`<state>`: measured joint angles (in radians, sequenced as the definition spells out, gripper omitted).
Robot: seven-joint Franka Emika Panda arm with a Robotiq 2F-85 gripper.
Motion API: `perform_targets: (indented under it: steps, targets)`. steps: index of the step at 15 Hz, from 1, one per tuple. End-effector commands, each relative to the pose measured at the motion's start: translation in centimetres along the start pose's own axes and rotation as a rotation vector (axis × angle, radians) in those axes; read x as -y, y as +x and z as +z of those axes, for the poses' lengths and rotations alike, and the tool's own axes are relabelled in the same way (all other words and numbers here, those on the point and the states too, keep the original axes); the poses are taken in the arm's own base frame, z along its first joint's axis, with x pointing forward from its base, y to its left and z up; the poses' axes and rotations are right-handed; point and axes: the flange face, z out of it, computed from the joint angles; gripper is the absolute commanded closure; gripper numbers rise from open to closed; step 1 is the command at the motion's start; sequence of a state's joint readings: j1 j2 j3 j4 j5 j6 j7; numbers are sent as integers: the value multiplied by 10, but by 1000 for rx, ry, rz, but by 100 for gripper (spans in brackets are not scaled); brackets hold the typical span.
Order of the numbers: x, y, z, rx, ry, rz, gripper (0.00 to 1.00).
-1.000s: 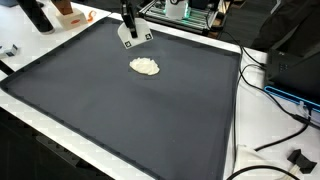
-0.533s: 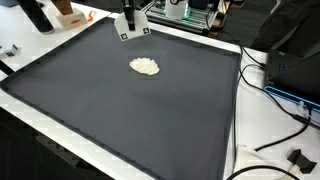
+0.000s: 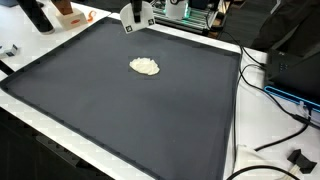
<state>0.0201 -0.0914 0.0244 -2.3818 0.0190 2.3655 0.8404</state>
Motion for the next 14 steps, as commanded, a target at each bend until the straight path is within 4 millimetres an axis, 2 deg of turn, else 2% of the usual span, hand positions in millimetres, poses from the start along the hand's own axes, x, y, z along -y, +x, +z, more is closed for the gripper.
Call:
perform_targets:
  steps: [1,12,13,14]
  targets:
    - [0,-11,-13,-2,-40,-66,99]
    - [13,-31,-37,25,-44,-323,99]
    - [14,-25,-29,23,-37,-272,96]
    - [15,-26,-32,20,-35,-289,96]
